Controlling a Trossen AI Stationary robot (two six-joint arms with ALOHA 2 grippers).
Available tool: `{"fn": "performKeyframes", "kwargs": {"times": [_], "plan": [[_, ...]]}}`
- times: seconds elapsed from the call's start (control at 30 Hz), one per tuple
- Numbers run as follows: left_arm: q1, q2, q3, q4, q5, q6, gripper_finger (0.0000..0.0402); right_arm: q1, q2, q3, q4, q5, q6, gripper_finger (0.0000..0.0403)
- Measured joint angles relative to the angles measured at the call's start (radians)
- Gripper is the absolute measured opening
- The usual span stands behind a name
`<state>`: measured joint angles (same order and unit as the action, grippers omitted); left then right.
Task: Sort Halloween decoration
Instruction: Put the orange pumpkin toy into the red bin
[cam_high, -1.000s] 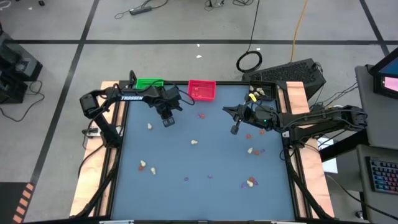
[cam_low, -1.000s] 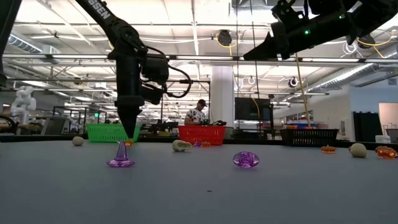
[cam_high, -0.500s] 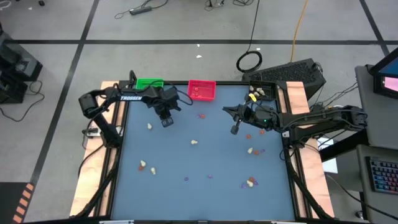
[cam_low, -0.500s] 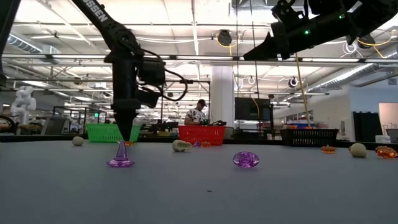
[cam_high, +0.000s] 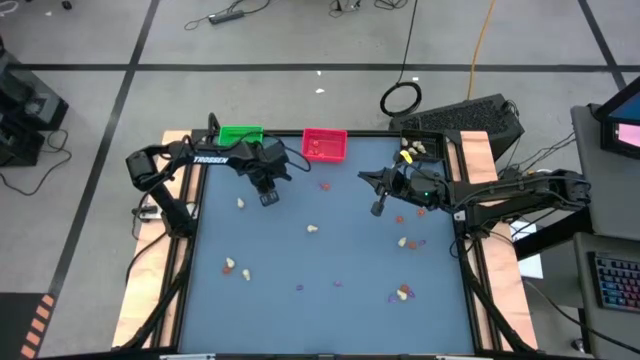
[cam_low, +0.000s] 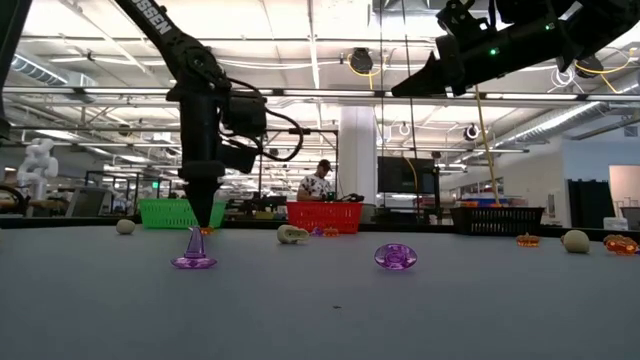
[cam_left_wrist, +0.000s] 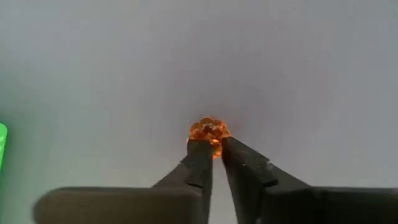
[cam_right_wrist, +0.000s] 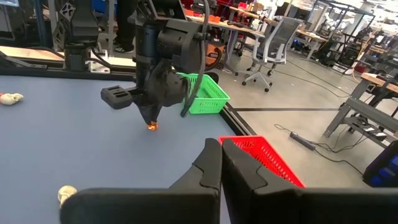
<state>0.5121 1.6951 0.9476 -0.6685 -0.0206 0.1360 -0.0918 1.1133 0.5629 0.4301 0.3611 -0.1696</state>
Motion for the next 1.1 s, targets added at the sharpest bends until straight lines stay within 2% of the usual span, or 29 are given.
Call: {"fn": "performKeyframes", "kwargs": {"times": [0.1,0.37,0.77,0.93,1.1], "plan": [[-0.011,0.001,0.0,0.018,-0.028,0.008,0.0007,0.0,0.0,0.0,0.0,0.0,0.0,0.0],[-0.048,-0.038,0.006,0.056,-0.099,0.011,0.0002,0.0,0.0,0.0,0.0,0.0,-0.001,0.0],[-0.065,-0.163,0.009,0.074,-0.081,0.009,0.0001,0.0,0.0,0.0,0.0,0.0,-0.003,0.0],[-0.068,-0.19,0.009,0.148,-0.074,0.001,0.0001,0.0,0.0,0.0,0.0,0.0,-0.003,0.0],[-0.039,-0.177,0.03,0.252,-0.017,0.001,0.0,0.0,0.0,0.0,0.007,0.0,-0.003,0.0]]}}
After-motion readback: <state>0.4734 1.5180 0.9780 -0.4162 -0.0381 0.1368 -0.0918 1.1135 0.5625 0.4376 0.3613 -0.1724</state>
